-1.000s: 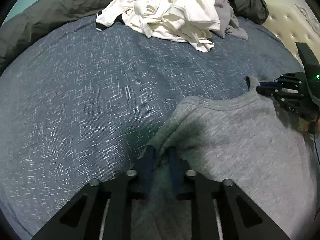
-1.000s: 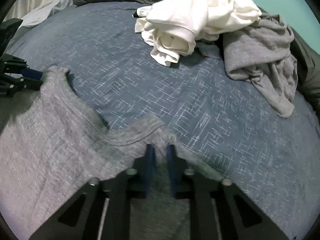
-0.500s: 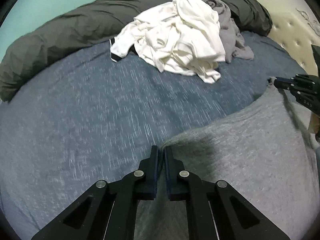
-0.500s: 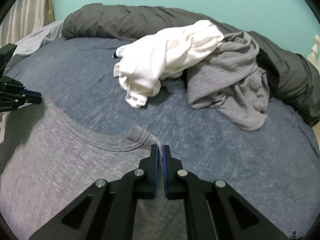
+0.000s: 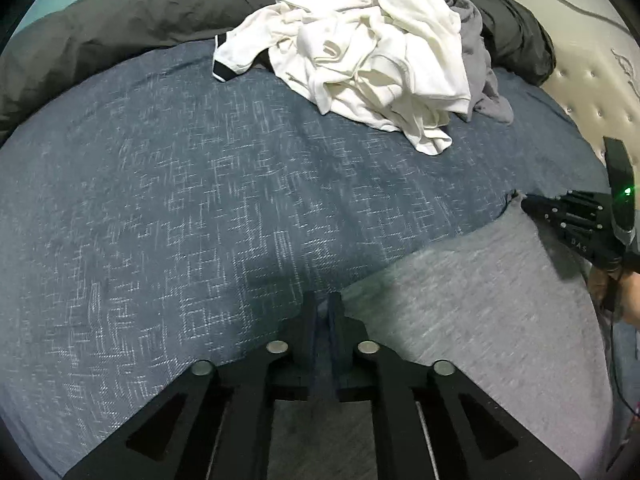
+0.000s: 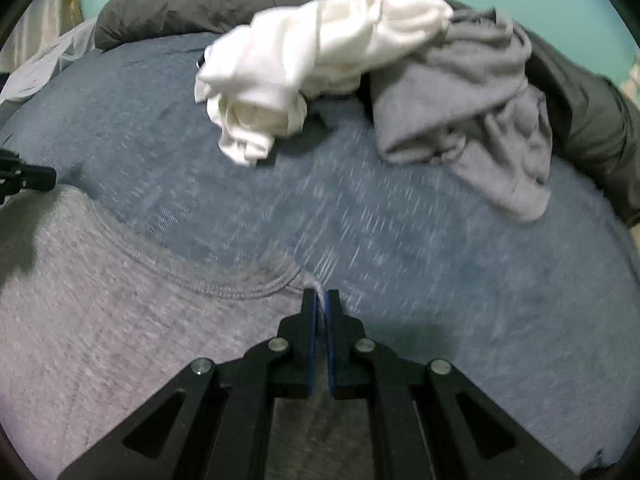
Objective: Fold clothes
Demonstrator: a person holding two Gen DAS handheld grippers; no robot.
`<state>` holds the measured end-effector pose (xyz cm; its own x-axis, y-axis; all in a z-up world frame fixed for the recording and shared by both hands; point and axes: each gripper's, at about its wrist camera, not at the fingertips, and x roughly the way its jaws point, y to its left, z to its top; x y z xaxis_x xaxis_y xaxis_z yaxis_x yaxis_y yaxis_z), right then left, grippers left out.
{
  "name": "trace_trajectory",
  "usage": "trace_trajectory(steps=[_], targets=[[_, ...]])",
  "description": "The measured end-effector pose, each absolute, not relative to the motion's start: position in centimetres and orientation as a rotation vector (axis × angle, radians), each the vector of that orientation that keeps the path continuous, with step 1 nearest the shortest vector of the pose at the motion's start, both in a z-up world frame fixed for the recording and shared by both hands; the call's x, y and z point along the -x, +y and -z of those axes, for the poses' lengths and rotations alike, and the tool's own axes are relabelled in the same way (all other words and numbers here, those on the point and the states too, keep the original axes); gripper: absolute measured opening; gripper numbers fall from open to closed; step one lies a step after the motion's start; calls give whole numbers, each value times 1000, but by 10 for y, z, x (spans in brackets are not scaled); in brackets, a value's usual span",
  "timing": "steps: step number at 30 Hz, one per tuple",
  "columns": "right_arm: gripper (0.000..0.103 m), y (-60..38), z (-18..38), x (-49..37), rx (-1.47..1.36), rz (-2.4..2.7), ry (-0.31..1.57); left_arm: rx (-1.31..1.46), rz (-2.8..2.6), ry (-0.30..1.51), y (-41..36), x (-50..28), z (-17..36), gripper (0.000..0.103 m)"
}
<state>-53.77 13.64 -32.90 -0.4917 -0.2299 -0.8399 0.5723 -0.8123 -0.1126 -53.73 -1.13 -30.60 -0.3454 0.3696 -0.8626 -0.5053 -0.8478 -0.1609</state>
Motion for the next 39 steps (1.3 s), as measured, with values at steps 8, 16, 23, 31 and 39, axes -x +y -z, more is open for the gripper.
trace_trajectory(steps=[8, 16, 23, 31, 39], targets=[[4, 139, 331, 537, -1205, 2298, 494, 1394, -2128, 155, 1, 540, 321, 48], [4, 144, 323, 528, -1160, 2301, 478, 1337, -2178, 311, 15, 529, 314, 10], [4, 143, 297, 525, -1078, 2387, 442, 1217, -2333, 456, 27, 535, 283, 8], [4, 146, 310, 544, -1151, 2451, 436, 1268, -2374, 507, 35, 551, 299, 0], [12, 150, 320, 538, -1225, 2442, 377, 1312, -2381, 337, -2, 538, 294, 1]])
